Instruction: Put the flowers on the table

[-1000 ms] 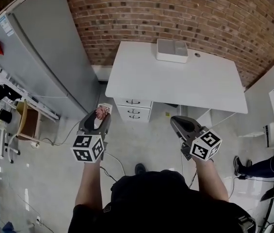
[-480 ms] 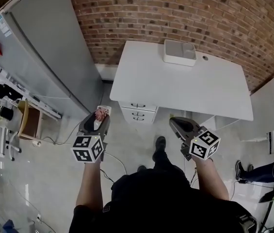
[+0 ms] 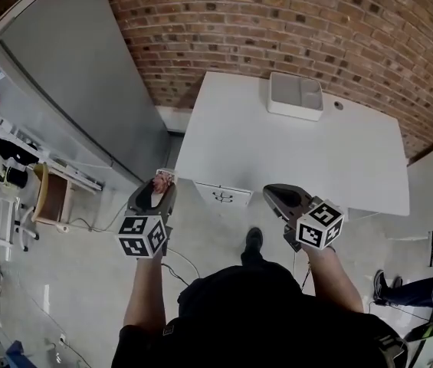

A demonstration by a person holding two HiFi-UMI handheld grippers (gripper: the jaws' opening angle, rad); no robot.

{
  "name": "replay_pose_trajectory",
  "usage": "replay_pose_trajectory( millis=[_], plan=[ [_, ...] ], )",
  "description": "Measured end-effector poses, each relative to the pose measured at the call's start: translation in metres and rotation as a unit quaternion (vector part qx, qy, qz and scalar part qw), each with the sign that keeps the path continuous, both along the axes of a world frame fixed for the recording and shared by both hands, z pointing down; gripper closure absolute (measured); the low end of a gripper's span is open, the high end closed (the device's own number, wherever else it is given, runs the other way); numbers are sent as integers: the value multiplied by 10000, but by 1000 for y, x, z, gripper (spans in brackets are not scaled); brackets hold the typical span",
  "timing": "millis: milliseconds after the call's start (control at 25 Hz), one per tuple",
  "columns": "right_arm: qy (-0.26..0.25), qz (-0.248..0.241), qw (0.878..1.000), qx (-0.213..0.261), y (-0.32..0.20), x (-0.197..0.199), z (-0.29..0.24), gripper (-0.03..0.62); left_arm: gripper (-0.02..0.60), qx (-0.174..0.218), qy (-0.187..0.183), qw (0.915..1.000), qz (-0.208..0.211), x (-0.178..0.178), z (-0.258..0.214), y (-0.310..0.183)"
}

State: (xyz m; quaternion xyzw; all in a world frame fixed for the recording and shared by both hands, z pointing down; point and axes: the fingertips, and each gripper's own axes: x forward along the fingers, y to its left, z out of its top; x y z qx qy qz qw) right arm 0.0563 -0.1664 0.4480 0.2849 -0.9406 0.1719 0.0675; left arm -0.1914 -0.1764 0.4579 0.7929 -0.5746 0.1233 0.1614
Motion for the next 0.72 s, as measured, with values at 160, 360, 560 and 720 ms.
replay_pose_trajectory(
  millis=[160, 360, 560, 720],
  plan=[
    [-64, -127, 9999, -50, -42, 10, 0, 582, 351, -89, -104, 9999, -39, 15, 0, -40],
    [-55, -267, 9995, -140, -88, 32, 6, 582, 351, -68, -180, 9997, -136, 40, -7, -84],
    [-62, -216, 9997, -132, -119, 46, 6, 582, 351, -65, -542, 9985, 9, 50, -5, -110],
    [-110, -33, 9998, -138, -135, 46, 1, 582, 351, -2, -489, 9988, 95, 43, -12, -132]
  ],
)
